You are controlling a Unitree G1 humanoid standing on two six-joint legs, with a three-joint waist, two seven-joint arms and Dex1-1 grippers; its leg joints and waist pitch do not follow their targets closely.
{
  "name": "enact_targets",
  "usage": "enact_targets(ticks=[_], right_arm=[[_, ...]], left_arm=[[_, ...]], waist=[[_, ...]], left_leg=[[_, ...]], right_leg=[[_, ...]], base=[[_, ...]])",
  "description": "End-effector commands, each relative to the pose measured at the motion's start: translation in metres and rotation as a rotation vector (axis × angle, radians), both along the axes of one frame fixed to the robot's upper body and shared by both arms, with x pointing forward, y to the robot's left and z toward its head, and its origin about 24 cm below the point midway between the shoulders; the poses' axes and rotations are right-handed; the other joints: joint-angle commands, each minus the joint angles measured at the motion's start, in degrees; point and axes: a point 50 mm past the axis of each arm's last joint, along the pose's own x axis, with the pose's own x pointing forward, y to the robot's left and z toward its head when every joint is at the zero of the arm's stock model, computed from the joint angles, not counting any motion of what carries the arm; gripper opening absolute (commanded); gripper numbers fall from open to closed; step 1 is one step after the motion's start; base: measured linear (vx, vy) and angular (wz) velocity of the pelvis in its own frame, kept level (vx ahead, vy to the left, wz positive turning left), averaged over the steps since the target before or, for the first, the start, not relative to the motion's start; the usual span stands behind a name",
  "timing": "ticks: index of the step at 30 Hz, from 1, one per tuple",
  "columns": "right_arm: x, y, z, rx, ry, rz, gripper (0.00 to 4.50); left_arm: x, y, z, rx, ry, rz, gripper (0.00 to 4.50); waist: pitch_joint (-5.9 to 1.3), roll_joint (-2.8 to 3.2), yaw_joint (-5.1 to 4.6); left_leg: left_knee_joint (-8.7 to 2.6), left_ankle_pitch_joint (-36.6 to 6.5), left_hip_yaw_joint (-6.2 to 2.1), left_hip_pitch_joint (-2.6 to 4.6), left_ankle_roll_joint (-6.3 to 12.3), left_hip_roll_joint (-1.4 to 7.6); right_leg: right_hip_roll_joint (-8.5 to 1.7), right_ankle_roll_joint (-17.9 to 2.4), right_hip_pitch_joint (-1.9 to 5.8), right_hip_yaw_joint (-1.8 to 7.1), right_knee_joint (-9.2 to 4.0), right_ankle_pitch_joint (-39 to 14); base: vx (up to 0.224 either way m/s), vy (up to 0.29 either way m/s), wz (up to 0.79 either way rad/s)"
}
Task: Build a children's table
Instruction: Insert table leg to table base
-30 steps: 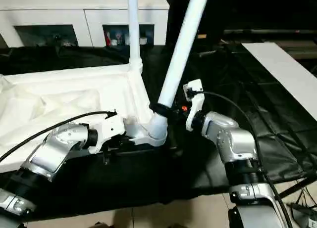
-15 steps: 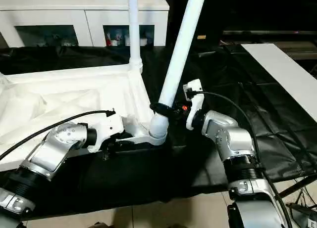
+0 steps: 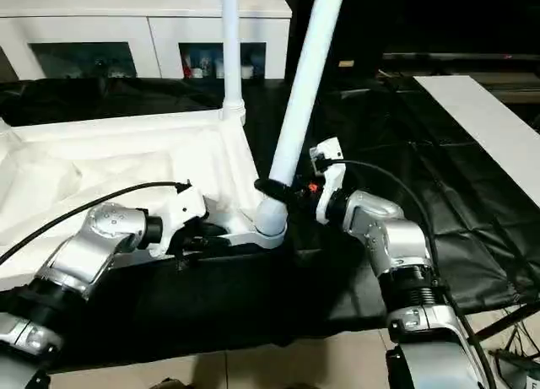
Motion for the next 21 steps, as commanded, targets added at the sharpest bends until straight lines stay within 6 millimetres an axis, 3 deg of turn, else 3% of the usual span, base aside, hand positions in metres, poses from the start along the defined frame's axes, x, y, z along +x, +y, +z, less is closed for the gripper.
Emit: enact_targets(ticks=[1, 8, 10, 12, 13, 19, 21], right_arm=[[0.0036, 0.0037, 0.007, -0.008, -0.035, 0.02, 1.84], [0.0048, 0.0056, 0.0081, -0.014, -0.045, 0.028, 1.84], [0.0049, 0.0057, 0.0083, -0.014, -0.046, 0.029, 1.84], [0.005, 0.0057, 0.0084, -0.014, -0.047, 0.029, 1.84], [0.0051, 0.0056, 0.0085, -0.017, -0.048, 0.029, 1.84], [0.0048, 0.0062, 0.0074, -0.022, -0.051, 0.029, 1.84], [0.0048, 0.0066, 0.0069, -0.022, -0.05, 0.029, 1.84]], left_arm=[[-0.0021, 0.0008, -0.0091, 0.025, 0.055, -0.006, 0.33], [-0.0079, 0.0025, -0.0153, 0.101, 0.055, -0.082, 0.05], [-0.0091, 0.0024, -0.0167, 0.109, 0.057, -0.093, 0.01], [-0.0096, 0.0019, -0.0179, 0.111, 0.056, -0.095, 0.01], [-0.009, 0.0014, -0.0181, 0.112, 0.052, -0.092, 0.45], [-0.0062, 0.0013, -0.0174, 0.112, 0.034, -0.079, 0.73], [-0.0073, 0.0019, -0.0177, 0.104, 0.054, -0.082, 0.3]], waist=[[-3.73, -0.31, 0.22], [-3.85, 0.01, 0.15], [-3.89, -0.33, 0.11], [-3.86, -0.2, 0.15], [-3.85, -0.24, 0.12], [-3.59, -0.4, 0.05], [-3.59, -0.06, 0.13]], left_leg=[[-4.38, -17.2, -1.53, 1.37, -0.02, 3.01], [-4.51, -16.8, -1.65, 1.36, -0.09, 3.17], [-4.43, -16.5, -1.54, 1.31, 0.07, 3.15], [-4.42, -16.2, -1.53, 1.33, 0.18, 3.15], [-4.41, -16.3, -1.51, 1.33, 0.19, 3.15], [-4.52, -19.2, -1.65, 1.54, -0.64, 3.19], [-4.56, -19.3, -1.75, 1.56, -0.81, 3.18]], right_leg=[[-3.29, -11.2, 1.92, 2.33, -4.75, -19.0], [-3.28, -11.7, 1.98, 2.37, -4.47, -16.8], [-3.28, -12.1, 2.1, 2.38, -4.35, -15.8], [-3.33, -12.3, 2.09, 2.4, -4.35, -15.8], [-3.31, -12.3, 2.09, 2.4, -4.34, -15.8], [-3.43, -10.7, 1.77, 2.42, -5.01, -21.7], [-3.47, -10.6, 1.76, 2.43, -4.94, -21.8]], base=[[0.0, 0.0, 0.0], [0.0, 0.0, 0.0], [0.0, 0.0, 0.0], [0.0, 0.0, 0.0], [0.0, 0.0, 0.0], [0.0, 0.0, 0.0], [0.0, 0.0, 0.0]])
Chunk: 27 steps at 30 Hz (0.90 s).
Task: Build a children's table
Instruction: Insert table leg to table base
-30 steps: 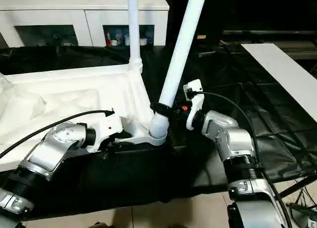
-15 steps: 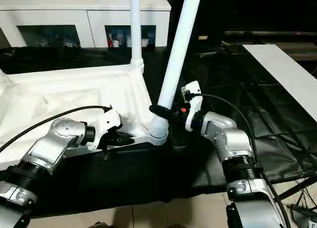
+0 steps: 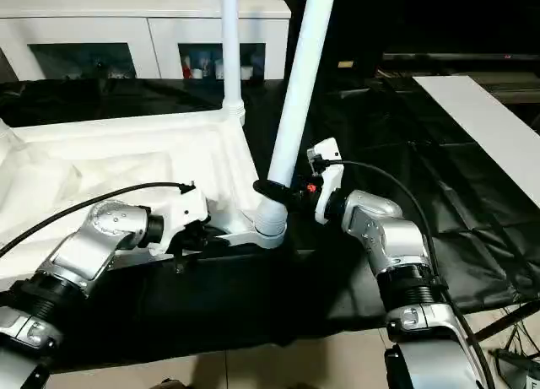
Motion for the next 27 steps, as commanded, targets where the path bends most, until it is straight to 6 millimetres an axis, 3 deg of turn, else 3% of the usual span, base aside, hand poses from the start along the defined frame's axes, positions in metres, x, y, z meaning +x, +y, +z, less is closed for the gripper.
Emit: enact_targets(ticks=[1, 2, 6, 21, 26, 27], right_arm=[[0.004, 0.005, 0.008, -0.004, -0.035, 0.014, 1.84], [0.004, 0.005, 0.007, -0.007, -0.037, 0.015, 1.84], [0.005, 0.005, 0.006, -0.009, -0.036, 0.011, 1.84], [0.003, 0.007, 0.0, -0.026, -0.03, 0.024, 1.84], [0.008, 0.003, -0.003, 0.02, -0.007, -0.078, 1.83], [0.008, -0.002, -0.007, 0.042, 0.007, -0.135, 1.83]], left_arm=[[-0.008, 0.004, -0.017, 0.045, 0.084, -0.008, 0.37], [-0.008, 0.004, -0.017, 0.048, 0.084, -0.007, 0.32], [-0.008, 0.005, -0.017, 0.042, 0.102, 0.003, 0.0], [-0.008, 0.005, -0.014, 0.046, 0.116, -0.033, 0.0], [-0.007, 0.002, -0.012, 0.005, 0.113, -0.015, 0.0], [-0.005, 0.0, -0.01, -0.011, 0.099, 0.005, 0.0]], waist=[[-3.56, -0.06, 0.14], [-3.6, -0.26, 0.08], [-3.72, -0.11, -0.01], [-3.61, 0.11, -0.22], [-3.57, 0.18, -0.38], [-3.56, -0.14, -0.44]], left_leg=[[-4.59, -19.7, -1.75, 1.5, -0.98, 3.18], [-4.61, -19.7, -1.74, 1.42, -1.05, 3.18], [-4.57, -18.4, -1.68, 1.36, -0.62, 3.17], [-4.68, -20.2, -1.78, 1.42, -1.06, 3.17], [-4.69, -20.7, -1.8, 1.52, -1.28, 3.17], [-4.7, -20.8, -1.77, 1.49, -1.27, 3.21]], right_leg=[[-3.42, -10.7, 1.68, 2.4, -4.98, -21.8], [-3.43, -10.8, 1.72, 2.4, -4.93, -21.5], [-3.35, -11.7, 1.83, 2.42, -4.64, -18.8], [-3.36, -11.6, 1.74, 2.39, -4.83, -20.0], [-3.42, -11.7, 1.59, 2.42, -4.97, -20.9], [-3.38, -11.6, 1.57, 2.42, -4.95, -21.0]], base=[[0.0, 0.0, 0.0], [0.0, 0.0, 0.0], [0.0, 0.0, 0.0], [0.0, 0.0, 0.0], [0.0, 0.0, 0.0], [0.0, 0.0, 0.0]])
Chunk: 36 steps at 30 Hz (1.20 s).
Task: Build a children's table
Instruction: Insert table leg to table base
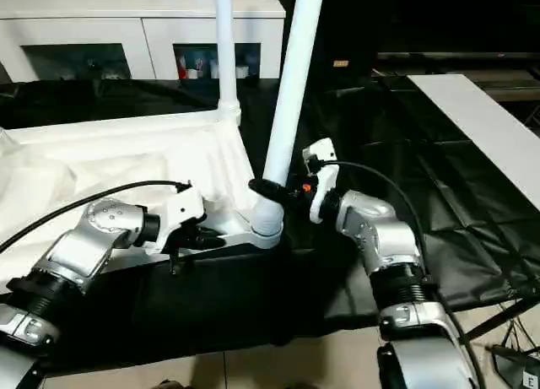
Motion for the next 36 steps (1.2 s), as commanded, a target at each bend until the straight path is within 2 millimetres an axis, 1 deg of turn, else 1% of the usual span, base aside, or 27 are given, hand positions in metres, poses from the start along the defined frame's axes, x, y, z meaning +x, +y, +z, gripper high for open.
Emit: enact_targets(ticks=[1, 2, 3, 5, 8, 9, 10, 11, 12, 13, 14, 15, 16, 18, 20, 21, 23, 24, 25, 26, 28, 31, 32, 33, 34, 35, 36], right_arm=[[0.004, -0.011, -0.004, 0.0, 0.007, -0.112, 1.83], [0.0, -0.014, -0.008, 0.009, 0.013, -0.12, 1.83], [-0.002, -0.015, -0.009, 0.006, 0.012, -0.12, 1.83], [-0.006, -0.015, -0.011, 0.002, 0.007, -0.118, 1.83], [-0.017, -0.013, -0.015, 0.005, -0.015, -0.101, 1.83], [-0.02, -0.012, -0.015, 0.004, -0.024, -0.095, 1.83], [-0.023, -0.011, -0.016, 0.003, -0.038, -0.1, 1.83], [-0.024, -0.011, -0.017, 0.004, -0.045, -0.107, 1.83], [-0.026, -0.011, -0.017, 0.009, -0.054, -0.122, 1.83], [-0.026, -0.011, -0.017, 0.01, -0.056, -0.126, 1.83], [-0.028, -0.012, -0.018, 0.002, -0.074, -0.14, 1.83], [-0.031, -0.012, -0.018, -0.011, -0.101, -0.159, 1.83], [-0.033, -0.013, -0.019, -0.022, -0.123, -0.173, 1.83], [-0.039, -0.013, -0.021, -0.027, -0.141, -0.186, 1.83], [-0.043, -0.013, -0.024, -0.03, -0.127, -0.194, 1.83], [-0.044, -0.013, -0.024, -0.033, -0.126, -0.192, 1.83], [-0.051, -0.011, -0.03, -0.093, -0.117, -0.149, 1.83], [-0.051, -0.011, -0.03, -0.093, -0.117, -0.149, 1.83], [-0.053, -0.009, -0.032, -0.109, -0.11, -0.125, 1.83], [-0.053, -0.007, -0.032, -0.127, -0.1, -0.098, 1.83], [-0.053, -0.003, -0.031, -0.164, -0.096, -0.038, 1.83], [-0.048, -0.001, -0.031, -0.227, -0.068, 0.014, 1.83], [-0.046, 0.0, -0.031, -0.246, -0.053, 0.043, 1.83], [-0.045, 0.0, -0.033, -0.287, -0.013, 0.092, 1.83], [-0.044, -0.001, -0.034, -0.305, 0.002, 0.109, 1.83], [-0.042, -0.004, -0.04, -0.38, 0.045, 0.149, 1.83], [-0.039, -0.006, -0.04, -0.393, 0.056, 0.149, 1.83]], left_arm=[[-0.006, -0.004, -0.012, -0.007, 0.054, 0.003, 0.0], [-0.004, -0.004, -0.01, -0.015, 0.039, 0.025, 0.0], [-0.004, -0.004, -0.01, -0.021, 0.039, 0.032, 0.0], [-0.004, -0.003, -0.01, -0.03, 0.043, 0.038, 0.0], [-0.003, 0.0, -0.009, -0.035, 0.025, 0.068, 0.0], [-0.002, 0.0, -0.009, -0.038, 0.02, 0.078, 0.0], [-0.001, 0.001, -0.008, -0.042, 0.016, 0.087, 0.0], [-0.001, 0.001, -0.008, -0.043, 0.016, 0.089, 0.0], [0.0, 0.002, -0.008, -0.044, 0.008, 0.098, 0.0], [0.0, 0.002, -0.007, -0.045, 0.007, 0.1, 0.0], [0.001, 0.002, -0.007, -0.045, 0.004, 0.103, 0.0], [0.002, 0.002, -0.007, -0.044, 0.0, 0.107, 0.0], [0.002, 0.002, -0.006, -0.044, -0.003, 0.11, 0.0], [0.003, 0.002, -0.006, -0.046, -0.006, 0.113, 0.0], [0.004, 0.002, -0.005, -0.047, -0.007, 0.113, 0.0], [0.004, 0.002, -0.005, -0.046, -0.007, 0.113, 0.0], [0.005, 0.002, -0.004, -0.035, -0.013, 0.107, 0.0], [0.005, 0.002, -0.004, -0.035, -0.013, 0.107, 0.0], [0.005, 0.002, -0.004, -0.024, -0.017, 0.099, 0.0], [0.006, 0.002, -0.003, -0.026, -0.018, 0.098, 0.0], [0.006, 0.002, -0.002, -0.028, -0.019, 0.096, 0.0], [0.006, 0.002, -0.002, -0.023, -0.021, 0.089, 0.0], [0.005, 0.003, -0.002, -0.018, -0.022, 0.086, 0.0], [0.005, 0.003, -0.003, -0.011, -0.023, 0.08, 0.0], [0.005, 0.003, -0.003, -0.008, -0.023, 0.077, 0.0], [0.004, 0.004, -0.003, -0.006, -0.021, 0.074, 0.0], [0.004, 0.004, -0.004, -0.003, -0.018, 0.071, 0.0]], waist=[[-3.53, 0.0, 0.17], [-3.52, 0.31, 0.21], [-3.41, -0.06, 0.17], [-3.44, 0.23, 0.37], [-3.38, 0.0, 0.37], [-3.36, 0.2, 0.48], [-3.53, -0.08, 0.49], [-3.56, -0.01, 0.52], [-3.52, 0.23, 0.51], [-3.49, 0.25, 0.48], [-3.42, 0.14, 0.36], [-3.42, 0.14, 0.36], [-3.21, 0.35, 0.48], [-3.18, 0.32, 0.49], [-3.16, 0.38, 0.38], [-3.13, 0.43, 0.36], [-3.15, 0.54, 0.37], [-3.22, 0.48, 0.35], [-3.22, 0.19, 0.26], [-3.2, 0.34, 0.29], [-3.14, 0.13, 0.16], [-3.1, 0.13, 0.13], [-3.14, -0.08, 0.05], [-3.15, 0.07, 0.07], [-3.16, -0.18, -0.02], [-3.22, -0.1, -0.01], [-3.13, -0.08, -0.04]], left_leg=[[-4.7, -20.8, -1.78, 1.57, -1.34, 3.2], [-4.69, -21.0, -1.78, 1.58, -1.42, 3.19], [-4.77, -21.8, -1.75, 1.61, -1.43, 3.23], [-4.82, -21.9, -1.86, 1.59, -1.47, 3.19], [-4.92, -22.2, -1.85, 1.49, -1.38, 3.21], [-4.94, -21.9, -1.88, 1.46, -1.43, 3.21], [-5.02, -20.6, -1.84, 1.31, -0.98, 3.26], [-4.99, -20.4, -1.84, 1.3, -0.85, 3.23], [-5.0, -20.6, -1.75, 1.32, -0.77, 3.19], [-4.99, -20.8, -1.77, 1.35, -0.82, 3.18], [-4.98, -22.0, -1.82, 1.38, -0.92, 3.11], [-4.98, -22.0, -1.82, 1.38, -0.92, 3.11], [-5.05, -23.4, -1.87, 1.57, -1.38, 3.18], [-5.13, -24.6, -2.02, 1.68, -1.54, 3.17], [-5.25, -25.3, -2.18, 1.62, -1.55, 3.15], [-5.27, -25.7, -2.18, 1.68, -1.6, 3.17], [-5.37, -25.6, -2.2, 1.63, -1.63, 3.18], [-5.38, -25.3, -2.18, 1.62, -1.59, 3.17], [-5.48, -24.6, -2.13, 1.4, -1.33, 3.16], [-5.47, -24.4, -2.14, 1.43, -1.13, 3.15], [-5.37, -24.5, -2.12, 1.41, -0.92, 3.12], [-5.33, -24.4, -2.18, 1.43, -0.88, 3.12], [-5.34, -24.5, -2.19, 1.44, -0.97, 3.15], [-5.35, -24.4, -2.26, 1.47, -1.03, 3.14], [-5.35, -24.3, -2.2, 1.37, -0.91, 3.16], [-5.25, -24.1, -2.17, 1.47, -0.96, 3.18], [-5.26, -24.2, -2.16, 1.41, -0.97, 3.12]], right_leg=[[-3.44, -11.4, 1.5, 2.42, -4.97, -21.5], [-3.42, -11.4, 1.48, 2.45, -4.98, -21.5], [-3.34, -11.0, 1.41, 2.42, -5.17, -22.2], [-3.4, -10.4, 1.47, 2.46, -5.18, -22.7], [-3.4, -9.9, 1.44, 2.47, -5.33, -23.4], [-3.42, -9.6, 1.45, 2.52, -5.32, -23.3], [-3.37, -9.6, 1.6, 2.55, -5.16, -21.4], [-3.37, -9.8, 1.6, 2.52, -5.08, -21.1], [-3.35, -9.9, 1.5, 2.55, -5.21, -21.2], [-3.33, -9.9, 1.43, 2.55, -5.2, -21.5], [-3.38, -9.7, 1.4, 2.49, -5.38, -23.4], [-3.38, -9.7, 1.4, 2.49, -5.38, -23.4], [-3.46, -8.5, 1.0, 2.57, -5.85, -26.0], [-3.51, -7.6, 0.94, 2.51, -6.07, -28.2], [-3.45, -7.3, 0.98, 2.45, -6.15, -29.1], [-3.42, -7.1, 0.82, 2.49, -6.23, -29.3], [-3.4, -7.0, 0.88, 2.48, -6.21, -28.6], [-3.37, -7.0, 0.96, 2.46, -6.19, -28.1], [-3.37, -7.1, 1.14, 2.48, -6.14, -27.3], [-3.41, -7.2, 1.13, 2.51, -6.14, -27.4], [-3.49, -7.0, 1.08, 2.48, -6.3, -28.8], [-3.5, -6.9, 1.04, 2.48, -6.3, -29.4], [-3.47, -7.0, 1.03, 2.43, -6.29, -29.4], [-3.47, -7.1, 1.13, 2.41, -6.14, -29.1], [-3.46, -7.2, 1.19, 2.42, -6.17, -28.9], [-3.5, -7.6, 1.05, 2.44, -6.09, -28.4], [-3.47, -7.7, 1.11, 2.38, -6.1, -28.3]], base=[[0.0, 0.0, 0.0], [0.0, 0.0, 0.0], [0.0, 0.0, 0.0], [0.0, 0.0, 0.0], [0.0, 0.0, 0.0], [0.0, 0.0, 0.0], [0.0, 0.0, 0.0], [0.0, 0.0, 0.0], [0.0, 0.0, 0.0], [0.0, 0.0, 0.0], [0.0, 0.0, 0.0], [0.0, 0.0, 0.0], [0.0, 0.0, 0.0], [0.0, 0.0, 0.0], [0.0, 0.0, 0.0], [0.0, 0.0, 0.0], [0.0, 0.0, 0.0], [0.0, 0.0, 0.0], [0.0, 0.0, 0.0], [0.0, 0.0, 0.0], [0.0, 0.0, 0.0], [0.0, 0.0, 0.0], [0.0, 0.0, 0.0], [0.0, 0.0, 0.0], [0.0, 0.0, 0.0], [0.0, 0.0, 0.0], [0.0, 0.0, 0.0]])
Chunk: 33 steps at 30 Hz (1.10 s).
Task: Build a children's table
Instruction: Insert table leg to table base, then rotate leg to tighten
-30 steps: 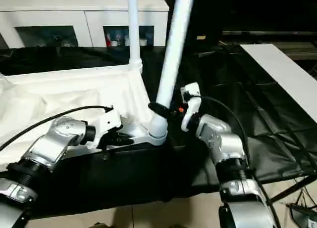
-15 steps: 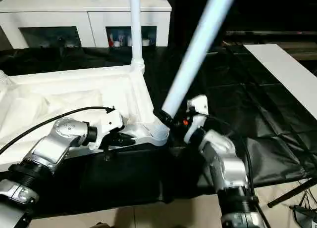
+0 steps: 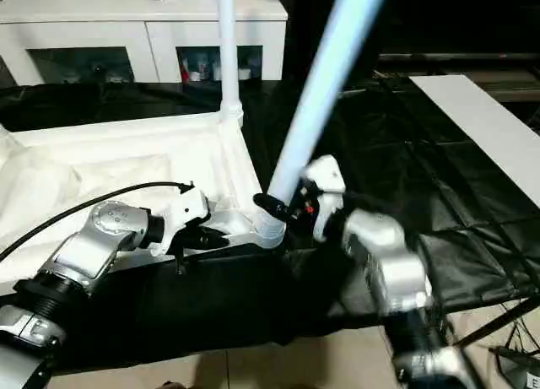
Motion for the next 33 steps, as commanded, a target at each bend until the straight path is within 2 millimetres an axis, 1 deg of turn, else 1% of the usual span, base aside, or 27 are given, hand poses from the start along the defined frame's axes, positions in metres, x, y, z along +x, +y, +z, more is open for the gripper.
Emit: enact_targets(ticks=[1, 3, 4, 5, 6, 8, 10, 11, 12, 14, 17, 18, 19, 20, 21, 22, 23, 24, 25, 26, 27, 28, 29, 30, 31, 32, 33], right_arm=[[-0.013, -0.007, -0.046, -0.133, 0.228, 0.01, 1.83], [-0.004, -0.008, -0.042, -0.111, 0.226, -0.028, 1.83], [0.0, -0.008, -0.039, -0.099, 0.223, -0.041, 1.83], [0.002, -0.008, -0.038, -0.093, 0.22, -0.048, 1.83], [0.005, -0.008, -0.036, -0.086, 0.222, -0.056, 1.83], [0.008, -0.007, -0.035, -0.077, 0.231, -0.061, 1.83], [0.007, -0.008, -0.038, -0.087, 0.243, -0.052, 1.83], [0.007, -0.008, -0.038, -0.088, 0.244, -0.052, 1.83], [0.004, -0.008, -0.042, -0.098, 0.255, -0.044, 1.83], [0.002, -0.009, -0.044, -0.101, 0.261, -0.042, 1.83], [-0.005, -0.012, -0.053, -0.107, 0.274, -0.043, 1.83], [-0.006, -0.013, -0.054, -0.107, 0.275, -0.044, 1.83], [-0.007, -0.013, -0.055, -0.106, 0.275, -0.051, 1.83], [-0.007, -0.014, -0.055, -0.105, 0.274, -0.055, 1.83], [-0.006, -0.014, -0.055, -0.106, 0.269, -0.066, 1.83], [-0.005, -0.014, -0.056, -0.107, 0.261, -0.083, 1.83], [-0.004, -0.015, -0.056, -0.109, 0.254, -0.101, 1.83], [-0.001, -0.016, -0.057, -0.114, 0.243, -0.155, 1.83], [-0.001, -0.016, -0.057, -0.115, 0.242, -0.165, 1.83], [0.006, -0.018, -0.059, -0.114, 0.232, -0.278, 1.83], [0.006, -0.018, -0.059, -0.114, 0.232, -0.278, 1.83], [0.01, -0.02, -0.061, -0.116, 0.229, -0.361, 1.83], [0.014, -0.02, -0.064, -0.117, 0.231, -0.456, 1.83], [0.017, -0.021, -0.066, -0.122, 0.234, -0.524, 1.83], [0.019, -0.021, -0.067, -0.135, 0.232, -0.578, 1.83], [0.023, -0.018, -0.069, -0.141, 0.24, -0.657, 1.83], [0.023, -0.018, -0.069, -0.141, 0.24, -0.657, 1.83]], left_arm=[[0.002, 0.006, 0.0, 0.012, -0.012, 0.032, 0.0], [0.001, 0.006, -0.001, 0.014, -0.011, 0.031, 0.0], [0.001, 0.006, -0.001, 0.015, -0.012, 0.032, 0.0], [0.001, 0.007, -0.001, 0.016, -0.012, 0.031, 0.0], [0.0, 0.007, -0.002, 0.017, -0.013, 0.031, 0.0], [0.0, 0.007, -0.002, 0.019, -0.014, 0.03, 0.0], [0.0, 0.007, -0.002, 0.022, -0.018, 0.032, 0.0], [0.0, 0.007, -0.002, 0.022, -0.018, 0.032, 0.0], [0.0, 0.007, -0.002, 0.021, -0.02, 0.034, 0.0], [0.0, 0.007, -0.002, 0.02, -0.019, 0.035, 0.0], [0.0, 0.008, -0.002, 0.028, -0.027, 0.042, 0.0], [0.0, 0.008, -0.002, 0.029, -0.028, 0.043, 0.0], [0.001, 0.009, -0.002, 0.031, -0.03, 0.048, 0.0], [0.001, 0.009, -0.002, 0.033, -0.031, 0.051, 0.0], [0.001, 0.01, -0.002, 0.036, -0.028, 0.058, 0.0], [0.003, 0.012, -0.003, 0.046, -0.026, 0.072, 0.0], [0.004, 0.013, -0.004, 0.055, -0.025, 0.086, 0.0], [0.005, 0.015, -0.005, 0.059, -0.017, 0.116, 0.0], [0.006, 0.015, -0.005, 0.06, -0.016, 0.12, 0.0], [0.009, 0.017, -0.007, 0.068, -0.018, 0.192, 0.0], [0.009, 0.017, -0.007, 0.068, -0.018, 0.192, 0.0], [0.012, 0.018, -0.009, 0.078, -0.018, 0.244, 0.0], [0.014, 0.017, -0.012, 0.095, -0.024, 0.306, 0.0], [0.016, 0.015, -0.014, 0.105, -0.026, 0.349, 0.0], [0.015, 0.009, -0.015, 0.094, -0.012, 0.375, 0.0], [0.014, -0.003, -0.016, 0.061, 0.02, 0.42, 0.0], [0.014, -0.003, -0.016, 0.061, 0.02, 0.42, 0.0]], waist=[[-2.64, -0.58, -0.02], [-2.71, -0.46, 0.04], [-2.71, -0.57, -0.02], [-2.86, -0.75, -0.21], [-2.85, -0.69, -0.25], [-2.77, -0.79, -0.31], [-2.69, -0.95, -0.41], [-2.69, -0.93, -0.41], [-2.69, -0.9, -0.4], [-2.74, -0.91, -0.41], [-2.75, -0.93, -0.22], [-2.63, -0.86, -0.27], [-2.55, -0.5, -0.26], [-2.49, -0.77, -0.42], [-2.51, -0.82, -0.44], [-2.54, -0.46, -0.44], [-2.6, -0.56, -0.5], [-2.7, -0.5, -0.49], [-2.66, -0.58, -0.64], [-2.59, -0.51, -0.72], [-2.51, -0.52, -0.83], [-2.39, -0.5, -1.06], [-2.16, -0.38, -1.64], [-1.99, 0.0, -2.3], [-1.84, 0.39, -3.11], [-1.8, 0.81, -3.29], [-1.56, 1.0, -3.48]], left_leg=[[-4.91, -24.3, -2.15, 1.38, -0.93, 3.29], [-5.01, -25.4, -2.18, 1.68, -1.59, 3.36], [-5.04, -26.0, -2.2, 1.76, -1.84, 3.37], [-5.11, -27.1, -2.4, 1.67, -2.3, 3.33], [-5.14, -27.3, -2.44, 1.64, -2.4, 3.34], [-5.13, -28.1, -2.48, 1.71, -2.53, 3.31], [-5.1, -29.3, -2.63, 1.82, -2.69, 3.27], [-5.09, -29.5, -2.68, 1.83, -2.76, 3.27], [-5.15, -29.9, -2.75, 1.91, -2.91, 3.31], [-5.26, -30.3, -2.78, 1.94, -3.1, 3.35], [-5.28, -30.1, -2.58, 2.04, -2.89, 3.36], [-5.31, -30.8, -2.57, 2.12, -2.98, 3.33], [-5.29, -31.6, -2.67, 2.27, -3.16, 3.28], [-5.25, -32.9, -2.71, 2.41, -3.28, 3.19], [-5.23, -33.1, -2.78, 2.47, -3.28, 3.16], [-5.26, -33.3, -2.87, 2.58, -3.32, 3.13], [-5.36, -33.3, -2.89, 2.61, -3.28, 3.14], [-5.55, -32.9, -2.96, 2.63, -3.38, 3.23], [-5.65, -32.8, -2.99, 2.49, -3.37, 3.19], [-5.79, -33.2, -3.1, 2.37, -3.59, 3.19], [-5.82, -33.7, -3.11, 2.44, -3.87, 3.2], [-5.59, -35.8, -3.23, 2.91, -4.16, 3.03], [-5.6, -37.8, -3.47, 3.08, -4.66, 3.0], [-5.61, -40.7, -3.93, 3.5, -5.19, 2.97], [-6.18, -44.2, -4.56, 3.41, -5.7, 3.16], [-6.84, -46.4, -4.92, 3.33, -6.01, 3.41], [-8.08, -49.2, -5.0, 2.72, -6.47, 3.95]], right_leg=[[-3.62, -8.1, 0.85, 2.41, -5.42, -28.4], [-3.55, -7.8, 0.62, 2.46, -5.6, -28.3], [-3.5, -7.8, 0.56, 2.4, -5.59, -28.5], [-3.53, -7.7, 0.77, 2.26, -5.44, -28.6], [-3.55, -7.7, 0.78, 2.24, -5.45, -28.8], [-3.56, -7.2, 0.66, 2.2, -5.64, -30.0], [-3.63, -6.4, 0.51, 2.06, -5.94, -32.6], [-3.67, -6.2, 0.49, 2.05, -5.99, -33.1], [-3.63, -6.0, 0.42, 2.0, -6.08, -33.2], [-3.53, -6.0, 0.41, 2.01, -6.01, -32.2], [-3.53, -6.5, 0.27, 2.18, -6.05, -30.6], [-3.47, -6.4, 0.2, 2.14, -6.16, -31.1], [-3.47, -6.3, 0.13, 2.08, -6.2, -31.8], [-3.43, -5.8, 0.07, 1.93, -6.48, -33.4], [-3.47, -5.5, 0.11, 1.88, -6.54, -34.1], [-3.53, -5.1, 0.15, 1.83, -6.68, -34.9], [-3.51, -4.9, 0.23, 1.72, -6.84, -34.8], [-3.48, -5.1, 0.39, 1.65, -6.76, -33.6], [-3.39, -5.2, 0.47, 1.56, -6.75, -33.2], [-3.37, -5.2, 0.55, 1.42, -6.72, -33.3], [-3.34, -5.0, 0.39, 1.37, -6.78, -33.8], [-3.3, -4.5, -0.01, 1.02, -7.21, -36.2], [-3.18, -3.9, -0.22, 0.58, -7.4, -37.9], [-2.94, -3.0, -0.26, -0.4, -7.99, -39.4], [-2.59, -2.6, 0.43, -1.53, -8.05, -38.3], [-2.27, -2.5, 1.18, -2.29, -7.92, -36.4], [-1.81, -3.0, 2.05, -2.84, -6.97, -33.1]], base=[[0.0, 0.0, 0.0], [0.0, 0.0, 0.0], [0.0, 0.0, 0.0], [0.0, 0.0, 0.0], [0.0, 0.0, 0.0], [0.0, 0.0, 0.0], [0.0, 0.0, 0.0], [0.0, 0.0, 0.0], [0.0, 0.0, 0.0], [0.0, 0.0, 0.0], [0.0, 0.0, 0.0], [0.0, 0.0, 0.0], [0.0, 0.0, 0.0], [0.0, 0.0, 0.0], [0.0, 0.0, 0.0], [0.0, 0.0, 0.0], [0.0, 0.0, 0.0], [0.0, 0.0, 0.0], [0.0, 0.0, 0.0], [0.0, 0.0, 0.0], [0.0, 0.0, 0.0], [0.0, 0.0, 0.0], [0.0, 0.0, 0.0], [-0.056, 0.023, -0.1], [-0.061, 0.039, -0.15], [-0.061, 0.039, -0.15], [-0.056, 0.051, -0.16]])
